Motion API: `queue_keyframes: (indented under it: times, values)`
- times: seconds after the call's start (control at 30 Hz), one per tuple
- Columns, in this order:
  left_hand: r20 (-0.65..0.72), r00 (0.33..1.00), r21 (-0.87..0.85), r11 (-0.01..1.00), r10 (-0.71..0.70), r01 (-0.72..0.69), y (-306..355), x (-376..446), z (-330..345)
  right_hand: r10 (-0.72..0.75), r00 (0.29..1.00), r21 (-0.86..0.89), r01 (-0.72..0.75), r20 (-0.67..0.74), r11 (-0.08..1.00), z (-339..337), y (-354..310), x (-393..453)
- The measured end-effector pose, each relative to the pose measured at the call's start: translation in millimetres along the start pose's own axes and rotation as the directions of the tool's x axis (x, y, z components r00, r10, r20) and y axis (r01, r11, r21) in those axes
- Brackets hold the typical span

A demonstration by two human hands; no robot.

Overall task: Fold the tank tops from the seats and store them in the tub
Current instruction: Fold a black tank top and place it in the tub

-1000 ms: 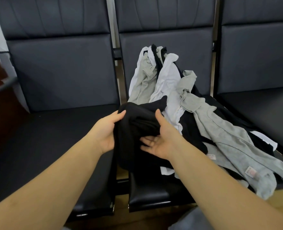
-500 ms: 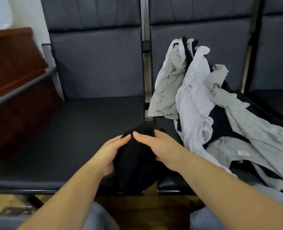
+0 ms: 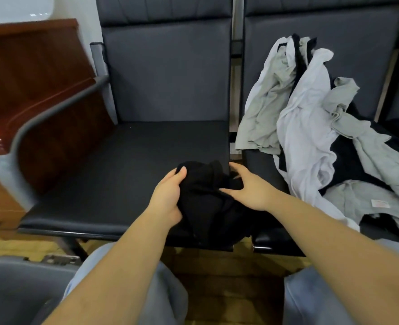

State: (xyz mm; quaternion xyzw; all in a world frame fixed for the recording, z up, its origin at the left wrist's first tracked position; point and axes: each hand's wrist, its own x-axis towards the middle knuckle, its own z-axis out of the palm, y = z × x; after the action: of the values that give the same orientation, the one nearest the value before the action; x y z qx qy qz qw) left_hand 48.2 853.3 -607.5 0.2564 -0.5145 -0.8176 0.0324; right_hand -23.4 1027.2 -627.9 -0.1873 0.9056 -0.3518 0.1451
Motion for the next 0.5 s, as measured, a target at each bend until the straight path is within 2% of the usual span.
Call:
queue_keyframes:
  times: [0.13, 0.2, 0.27, 0.33, 0.4, 0.5]
  values:
    - [-0.054, 0.997, -0.093, 0.994, 0.056, -0.061, 8.5, -6.5, -12.0, 0.041, 0.985, -0.169, -0.012, 0.165, 0.985, 6.0, -2.1, -4.9]
    - [-0.077, 0.993, -0.108, 0.99, 0.086, -0.094, 13.9, -10.3, -19.2, 0.058, 0.967, -0.199, -0.007, 0.25, 0.98, 6.6, -10.6, -13.2]
    - [-0.082, 0.992, -0.08, 0.991, 0.099, -0.106, 17.6, -14.3, -25.3, 0.071, 0.919, -0.124, -0.024, 0.387, 0.992, 8.8, -16.8, -24.2]
    - [-0.04, 0.994, -0.027, 0.994, 0.1, -0.101, 18.9, -17.5, -30.1, 0.04, 0.88, 0.039, -0.066, 0.474, 0.997, 15.3, -17.9, -37.8]
    - [0.045, 0.996, 0.024, 0.997, 0.076, -0.077, 19.4, -22.5, -32.3, -0.042, 0.893, 0.12, -0.013, 0.448, 0.993, 21.6, -15.5, -50.2]
    - [0.205, 0.979, 0.088, 0.996, 0.007, -0.026, 17.8, -28.8, -32.8, -0.145, 0.932, 0.153, 0.098, 0.333, 0.983, 19.8, -14.6, -57.6]
